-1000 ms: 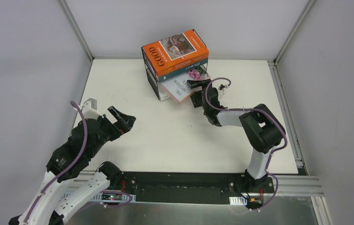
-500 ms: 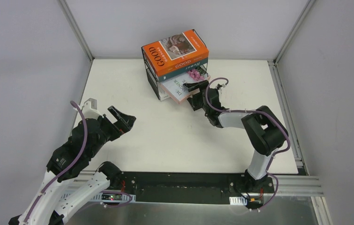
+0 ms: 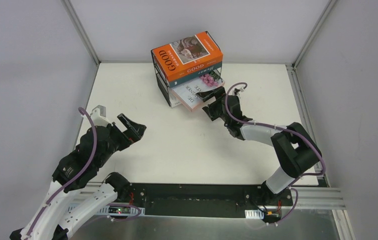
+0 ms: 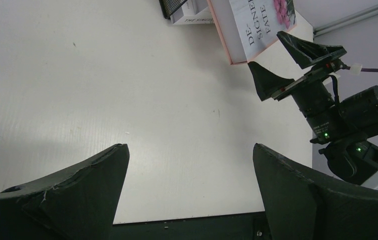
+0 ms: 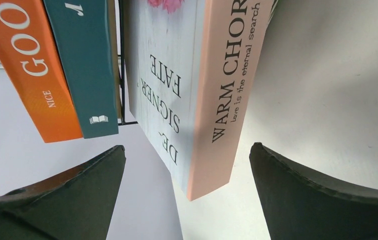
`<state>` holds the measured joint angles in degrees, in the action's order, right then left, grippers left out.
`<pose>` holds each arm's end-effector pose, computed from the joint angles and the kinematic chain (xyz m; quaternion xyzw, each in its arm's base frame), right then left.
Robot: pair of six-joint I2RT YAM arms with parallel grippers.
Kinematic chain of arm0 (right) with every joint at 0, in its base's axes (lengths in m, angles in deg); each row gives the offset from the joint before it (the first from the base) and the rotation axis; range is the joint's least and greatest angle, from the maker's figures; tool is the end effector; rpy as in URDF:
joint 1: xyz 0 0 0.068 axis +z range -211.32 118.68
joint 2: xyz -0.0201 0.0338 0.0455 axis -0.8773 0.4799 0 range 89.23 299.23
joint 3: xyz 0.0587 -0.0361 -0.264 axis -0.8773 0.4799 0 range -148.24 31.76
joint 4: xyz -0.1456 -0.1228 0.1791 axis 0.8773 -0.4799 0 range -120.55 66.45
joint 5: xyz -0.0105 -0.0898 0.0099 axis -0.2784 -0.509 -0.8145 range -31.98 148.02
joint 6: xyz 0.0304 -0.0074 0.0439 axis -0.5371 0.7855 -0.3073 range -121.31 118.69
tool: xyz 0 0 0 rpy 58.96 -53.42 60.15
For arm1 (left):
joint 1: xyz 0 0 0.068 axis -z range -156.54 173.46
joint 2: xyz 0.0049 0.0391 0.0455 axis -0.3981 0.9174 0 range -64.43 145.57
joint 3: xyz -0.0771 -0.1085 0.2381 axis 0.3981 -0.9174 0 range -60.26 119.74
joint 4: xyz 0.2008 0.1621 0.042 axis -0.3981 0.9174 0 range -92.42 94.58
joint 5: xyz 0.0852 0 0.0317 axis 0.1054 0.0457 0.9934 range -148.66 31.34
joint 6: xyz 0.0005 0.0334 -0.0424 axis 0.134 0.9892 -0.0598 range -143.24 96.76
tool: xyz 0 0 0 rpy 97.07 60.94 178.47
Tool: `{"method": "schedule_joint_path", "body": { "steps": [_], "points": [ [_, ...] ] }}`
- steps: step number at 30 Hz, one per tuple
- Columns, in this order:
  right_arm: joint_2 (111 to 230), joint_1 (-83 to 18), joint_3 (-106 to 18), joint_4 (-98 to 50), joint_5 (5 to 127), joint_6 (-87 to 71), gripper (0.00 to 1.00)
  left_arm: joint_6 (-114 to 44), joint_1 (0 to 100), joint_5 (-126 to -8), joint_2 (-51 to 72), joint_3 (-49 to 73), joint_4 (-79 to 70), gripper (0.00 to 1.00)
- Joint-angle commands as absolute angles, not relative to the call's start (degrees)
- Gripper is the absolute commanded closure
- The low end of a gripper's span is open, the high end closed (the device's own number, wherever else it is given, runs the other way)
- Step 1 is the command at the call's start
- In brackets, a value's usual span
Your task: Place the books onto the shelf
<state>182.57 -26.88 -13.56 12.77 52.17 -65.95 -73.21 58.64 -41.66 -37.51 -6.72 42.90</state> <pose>0.2916 0.1955 0.2130 0.2328 0.7393 0.4541 0.4393 0.0707 -0.0372 0.3617 -0.1889 0.7859 -0.3015 0.5057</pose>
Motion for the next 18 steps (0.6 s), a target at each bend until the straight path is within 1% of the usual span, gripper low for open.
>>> {"method": "schedule_joint_path", "body": {
  "steps": [1, 12, 16, 18],
  "points": [
    [180.5, -26.6, -15.3, 11.6, 54.4, -61.8, 0.02, -72.8, 58.4, -41.8, -37.1, -6.8, 41.7, 0.00],
    [183.3, -26.3, -20.3, 11.9, 57.1, -60.7, 0.04, -73.0, 58.4, -41.5, -39.4, -7.7, 41.7, 0.00],
    [185.5, -26.3, -23.8, 11.4, 57.4, -60.1, 0.04, -73.2, 58.4, -41.6, -39.6, -7.8, 41.8, 0.00],
    [187.6, -26.4, -26.4, 10.8, 59.6, -59.8, 0.04, -73.2, 58.4, -41.8, -39.6, -7.7, 41.7, 0.00]
  ]
}}
